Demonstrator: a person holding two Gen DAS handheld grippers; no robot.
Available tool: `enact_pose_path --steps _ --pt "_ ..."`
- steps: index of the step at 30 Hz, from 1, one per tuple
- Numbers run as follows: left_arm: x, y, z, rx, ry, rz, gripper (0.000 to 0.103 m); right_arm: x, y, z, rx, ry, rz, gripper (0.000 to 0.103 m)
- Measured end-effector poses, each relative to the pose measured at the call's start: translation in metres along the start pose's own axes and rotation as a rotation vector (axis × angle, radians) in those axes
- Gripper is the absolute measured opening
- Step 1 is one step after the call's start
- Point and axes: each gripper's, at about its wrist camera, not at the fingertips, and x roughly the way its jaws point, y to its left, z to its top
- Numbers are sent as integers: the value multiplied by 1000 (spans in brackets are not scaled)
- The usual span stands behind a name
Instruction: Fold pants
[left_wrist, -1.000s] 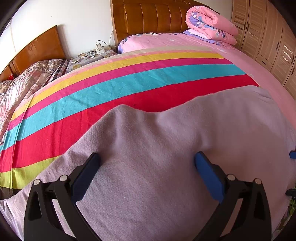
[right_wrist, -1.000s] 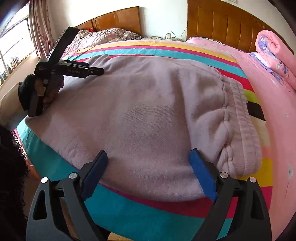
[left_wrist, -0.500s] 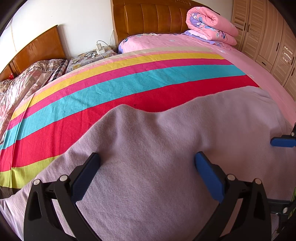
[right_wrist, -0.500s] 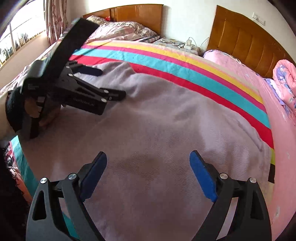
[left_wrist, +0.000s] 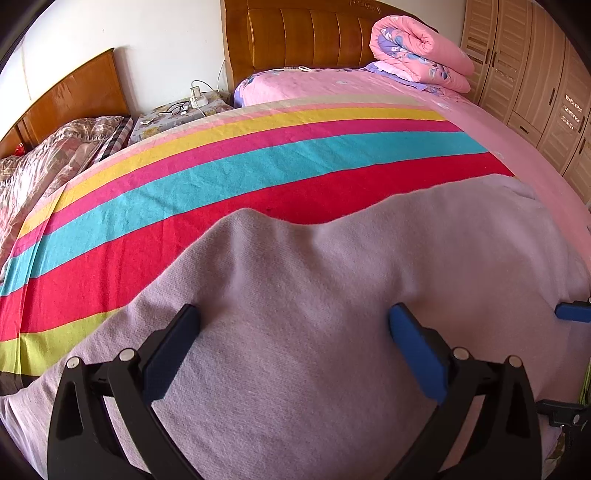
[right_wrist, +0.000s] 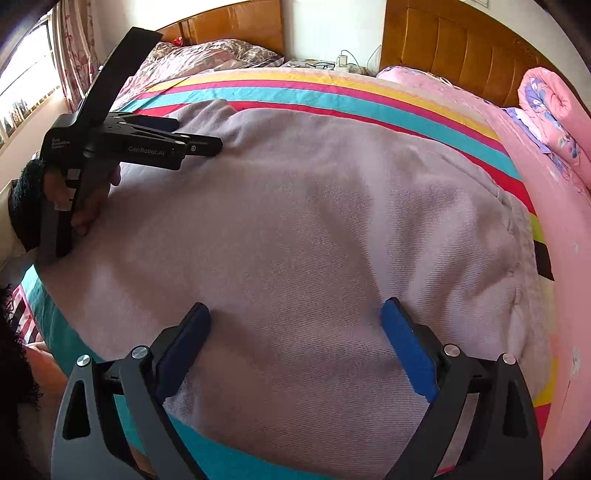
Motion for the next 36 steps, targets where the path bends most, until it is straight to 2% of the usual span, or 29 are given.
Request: enact_pose_path --steps 2,4,5,7,9,12,15,17,19,21,22,26,29,30,33,35,36 --pt "-13 9 -2 -40 -16 -11 101 -3 6 6 23 19 -70 91" --pt "-45 25 -10 -88 -90 -35 101 -10 17 13 49 6 -134 91" --pt "-64 34 -17 -97 -132 -41 102 -16 27 17 42 -21 -116 91" --pt "-96 58 -37 -101 -180 -2 102 -27 53 29 9 -84 -65 91" --pt "-118 92 -60 -130 -181 98 102 -29 87 42 -53 -125 10 91" --pt "-148 159 -100 -277 -169 198 102 -13 141 70 -152 -150 112 91" --pt "-165 220 -138 -449 -134 236 102 9 198 98 -242 -158 187 91" --pt "-165 246 -157 -515 -100 266 101 22 231 109 -298 -150 212 91" --pt "-161 265 -174 -554 -66 235 101 39 252 113 -345 -109 211 91" --pt "-163 275 -189 -586 -74 190 101 55 258 108 -352 -59 201 91" --pt "-171 276 -196 -593 -106 179 101 62 254 104 -335 -38 208 91" --pt "-224 286 -231 -667 -284 143 101 61 242 99 -296 -82 271 92" --pt "-265 311 -272 -853 -396 120 101 64 246 99 -316 -88 260 94" --pt "-276 322 -290 -930 -431 108 101 66 249 100 -329 -84 263 98" --pt "-300 351 -341 -1134 -521 48 97 68 251 100 -341 -84 252 99" --pt "-303 368 -362 -1224 -509 39 82 67 247 100 -330 -87 272 99" --pt "-301 374 -369 -1251 -510 22 80 66 246 101 -324 -87 283 99"
